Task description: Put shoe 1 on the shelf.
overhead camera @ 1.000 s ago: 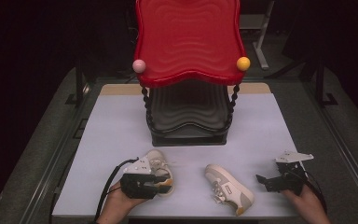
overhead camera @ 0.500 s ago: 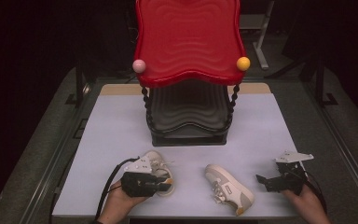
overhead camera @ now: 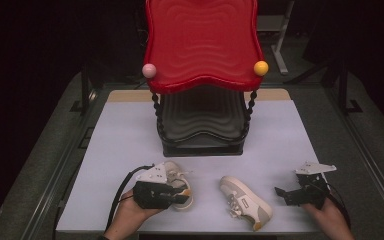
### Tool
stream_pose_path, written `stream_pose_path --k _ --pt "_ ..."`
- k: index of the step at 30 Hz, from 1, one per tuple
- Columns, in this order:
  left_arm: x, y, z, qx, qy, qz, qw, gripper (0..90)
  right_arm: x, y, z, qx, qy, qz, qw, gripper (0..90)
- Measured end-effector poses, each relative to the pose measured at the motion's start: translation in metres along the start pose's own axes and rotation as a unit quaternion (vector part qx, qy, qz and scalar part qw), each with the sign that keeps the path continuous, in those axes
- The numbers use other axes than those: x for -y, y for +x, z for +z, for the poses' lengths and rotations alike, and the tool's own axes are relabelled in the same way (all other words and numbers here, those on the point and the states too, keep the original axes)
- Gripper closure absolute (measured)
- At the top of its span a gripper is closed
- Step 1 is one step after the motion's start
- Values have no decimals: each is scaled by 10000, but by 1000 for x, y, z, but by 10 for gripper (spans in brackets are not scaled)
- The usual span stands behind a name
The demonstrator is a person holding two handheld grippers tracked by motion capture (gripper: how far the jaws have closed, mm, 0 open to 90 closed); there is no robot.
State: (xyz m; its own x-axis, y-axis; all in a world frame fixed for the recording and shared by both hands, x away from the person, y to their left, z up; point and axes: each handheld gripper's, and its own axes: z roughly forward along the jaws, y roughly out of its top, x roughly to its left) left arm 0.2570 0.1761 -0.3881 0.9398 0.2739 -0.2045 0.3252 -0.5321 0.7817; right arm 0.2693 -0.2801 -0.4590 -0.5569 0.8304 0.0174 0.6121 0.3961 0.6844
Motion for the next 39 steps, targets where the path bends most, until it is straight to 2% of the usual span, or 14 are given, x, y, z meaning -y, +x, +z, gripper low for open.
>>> stream_pose_path --k 4,10,15,21,24,28,32,34,35,36,38,39 --pt "-10 -3 4 65 -20 94 9999 765 0 0 0 -1 1 -2 10000 0" --pt "-36 -7 10 187 -56 284 9994 764 0 0 0 1 -6 1 10000 0" --pt "-50 -7 12 225 -120 370 9990 765 0 0 0 0 -5 1 10000 0" --pt "-75 -10 12 274 -146 672 9973 764 0 0 0 0 -8 6 10000 0" --pt "-82 -9 11 243 -133 767 9967 764 0 0 0 0 -9 5 10000 0" --pt "-94 -4 9 227 -182 905 9955 765 0 0 0 0 -10 1 10000 0" --pt "-109 8 5 158 -205 1087 9937 764 0 0 0 -1 -11 0 10000 0" --pt "-114 16 3 100 -228 1146 9931 765 0 0 0 -4 -11 3 10000 0" --pt "-114 16 3 100 -228 1146 9931 765 0 0 0 -4 -10 9 10000 0" --pt "-119 24 2 37 -209 1251 9919 765 0 0 0 -1 -11 8 10000 0" --pt "-121 28 1 21 -204 1300 9913 766 0 0 0 -3 -12 12 10000 0" --pt "-126 37 1 -33 -219 1375 9903 767 0 0 0 -4 -11 6 10000 0"
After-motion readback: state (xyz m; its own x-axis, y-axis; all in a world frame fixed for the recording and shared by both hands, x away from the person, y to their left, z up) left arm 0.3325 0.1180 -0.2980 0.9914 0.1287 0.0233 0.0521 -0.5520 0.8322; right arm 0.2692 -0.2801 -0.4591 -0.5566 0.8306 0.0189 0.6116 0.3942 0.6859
